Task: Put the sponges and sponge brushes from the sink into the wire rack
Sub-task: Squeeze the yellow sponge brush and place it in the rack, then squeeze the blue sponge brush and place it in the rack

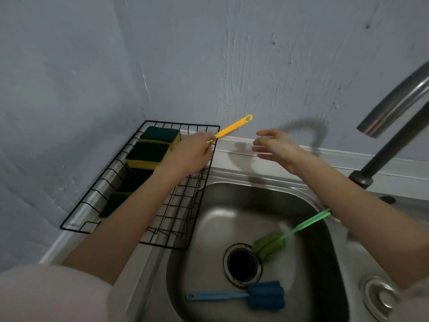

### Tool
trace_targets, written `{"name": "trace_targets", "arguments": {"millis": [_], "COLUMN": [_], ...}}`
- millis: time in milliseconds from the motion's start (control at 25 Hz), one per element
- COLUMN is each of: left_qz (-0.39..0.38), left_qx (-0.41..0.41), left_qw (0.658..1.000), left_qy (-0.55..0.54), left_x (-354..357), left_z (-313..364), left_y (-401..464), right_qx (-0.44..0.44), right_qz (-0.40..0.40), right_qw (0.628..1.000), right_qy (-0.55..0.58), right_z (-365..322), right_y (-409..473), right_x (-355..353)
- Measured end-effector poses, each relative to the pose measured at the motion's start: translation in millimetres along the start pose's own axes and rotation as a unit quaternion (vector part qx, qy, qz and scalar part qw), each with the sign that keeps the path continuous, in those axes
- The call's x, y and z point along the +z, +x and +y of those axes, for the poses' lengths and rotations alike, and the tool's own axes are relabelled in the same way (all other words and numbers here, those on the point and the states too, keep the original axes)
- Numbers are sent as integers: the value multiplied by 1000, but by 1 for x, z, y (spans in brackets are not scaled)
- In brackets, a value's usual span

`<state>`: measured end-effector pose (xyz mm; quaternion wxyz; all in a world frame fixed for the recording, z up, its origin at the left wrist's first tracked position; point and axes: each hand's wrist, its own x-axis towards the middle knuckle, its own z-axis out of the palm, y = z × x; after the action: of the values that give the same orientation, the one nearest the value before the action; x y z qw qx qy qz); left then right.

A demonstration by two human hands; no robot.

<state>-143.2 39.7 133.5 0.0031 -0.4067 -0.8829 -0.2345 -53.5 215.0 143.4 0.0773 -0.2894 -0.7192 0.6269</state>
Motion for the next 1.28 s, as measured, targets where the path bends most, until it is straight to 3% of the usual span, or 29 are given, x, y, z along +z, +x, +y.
{"name": "trace_targets", "arguments": {"millis": [160, 360, 800, 1120, 1280], "left_qz": [-17, -91, -307, -449, -474], "left_qx": [30, 48, -49, -105, -113], "left_qw": [999, 995, 950, 887, 873], "left_qy": [10, -11, -45, -9, -2], "left_x": [7, 50, 170, 230, 236], "left_z": [43, 70, 32, 2, -8], "left_y": [-25, -59, -126, -159, -166], "right_qx": [-42, -68, 56, 91, 65], "right_qz": [-6, -45, -183, -280, -250], "right_qw": [986, 941, 903, 810, 793], "right_qy": [-162, -330, -385, -507, -551], "right_z": [21, 70, 192, 264, 276], "right_y": [-39, -73, -91, -96, -100], "right_x": [-13, -19, 12, 49, 59]}}
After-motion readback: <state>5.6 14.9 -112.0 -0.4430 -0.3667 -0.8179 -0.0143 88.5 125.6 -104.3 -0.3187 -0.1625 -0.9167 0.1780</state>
